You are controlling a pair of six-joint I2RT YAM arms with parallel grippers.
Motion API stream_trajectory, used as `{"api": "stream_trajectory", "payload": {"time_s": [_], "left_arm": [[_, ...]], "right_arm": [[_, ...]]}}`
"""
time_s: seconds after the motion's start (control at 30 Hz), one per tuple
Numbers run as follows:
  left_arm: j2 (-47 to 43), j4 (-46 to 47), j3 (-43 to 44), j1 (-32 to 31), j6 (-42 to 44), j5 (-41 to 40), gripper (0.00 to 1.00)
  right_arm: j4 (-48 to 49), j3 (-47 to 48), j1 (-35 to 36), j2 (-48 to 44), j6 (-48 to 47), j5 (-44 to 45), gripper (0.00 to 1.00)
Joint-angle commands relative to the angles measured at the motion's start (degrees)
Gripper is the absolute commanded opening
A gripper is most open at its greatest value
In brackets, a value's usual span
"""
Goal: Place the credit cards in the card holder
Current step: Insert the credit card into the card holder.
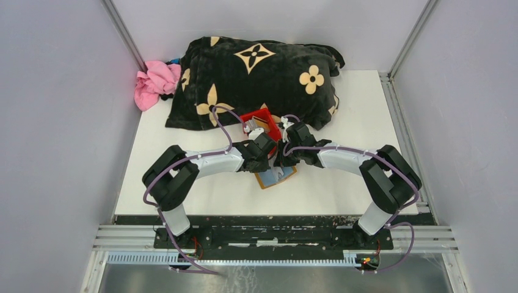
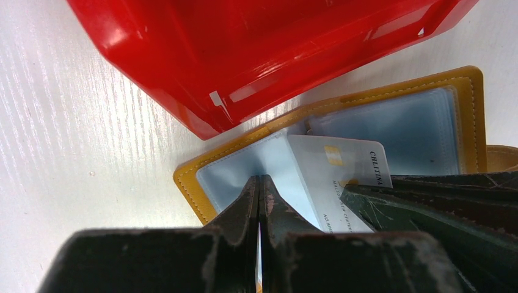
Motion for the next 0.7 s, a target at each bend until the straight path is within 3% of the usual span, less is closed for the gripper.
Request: {"api": "stream_trajectory", "payload": {"time_s": [0.0, 0.67], "left_arm": [[4.32, -5.54, -3.84, 1.11, 3.93, -2.88, 0.03], [-1.06, -10.03, -4.86, 1.17, -1.87, -7.75, 0.07]], "right_arm": [[1.39, 1.84, -0.21, 0.82, -1.05, 0.61, 0.01], [6.03, -4.98, -1.02, 1.92, 2.61, -2.57, 0.01]]}}
